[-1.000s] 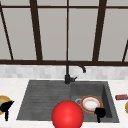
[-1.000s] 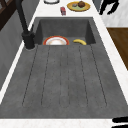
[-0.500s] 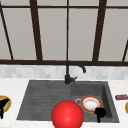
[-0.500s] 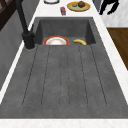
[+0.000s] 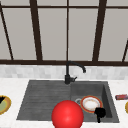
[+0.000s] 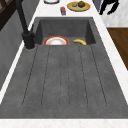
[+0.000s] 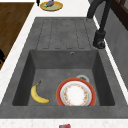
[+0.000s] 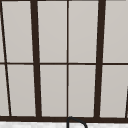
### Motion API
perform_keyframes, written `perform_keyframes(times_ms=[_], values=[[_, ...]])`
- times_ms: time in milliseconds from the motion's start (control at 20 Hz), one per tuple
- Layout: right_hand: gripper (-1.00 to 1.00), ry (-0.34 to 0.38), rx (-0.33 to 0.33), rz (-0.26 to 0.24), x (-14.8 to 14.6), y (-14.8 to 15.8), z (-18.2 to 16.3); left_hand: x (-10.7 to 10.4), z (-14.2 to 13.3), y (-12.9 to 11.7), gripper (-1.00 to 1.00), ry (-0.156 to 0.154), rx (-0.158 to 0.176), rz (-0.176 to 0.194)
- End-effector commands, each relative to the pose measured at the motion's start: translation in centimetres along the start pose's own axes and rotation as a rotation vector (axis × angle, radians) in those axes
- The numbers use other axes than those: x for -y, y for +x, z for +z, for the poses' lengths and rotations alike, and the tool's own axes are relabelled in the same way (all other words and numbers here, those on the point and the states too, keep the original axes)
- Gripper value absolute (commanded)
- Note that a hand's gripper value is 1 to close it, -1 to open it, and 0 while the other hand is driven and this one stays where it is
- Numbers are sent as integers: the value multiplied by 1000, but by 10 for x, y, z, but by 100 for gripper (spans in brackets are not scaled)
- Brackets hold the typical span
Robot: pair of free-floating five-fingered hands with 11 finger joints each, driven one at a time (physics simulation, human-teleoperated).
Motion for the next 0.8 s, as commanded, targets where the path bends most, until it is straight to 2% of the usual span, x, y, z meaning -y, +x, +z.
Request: perform_keyframes(times_ms=[0,250,350,400,500,550,600,650,750], values=[[0,0,0,0,0,0,0,-1,15,-11,-100,-87,9,-6],[0,0,0,0,0,0,0,-1,31,-29,-100,-111,0,-2],[0,0,0,0,0,0,0,0,40,-31,-100,-112,0,23],[0,0,0,0,0,0,0,1,45,-29,-100,-115,-5,60],[0,0,0,0,0,0,0,5,50,-32,-100,-97,26,94],[0,0,0,0,0,0,0,10,52,-34,-100,-86,52,79],[0,0,0,0,0,0,0,12,52,-36,-100,-71,84,35],[0,0,0,0,0,0,0,7,49,-36,-100,-50,112,20],[0,0,0,0,0,0,0,8,50,-38,-100,-38,119,24]])
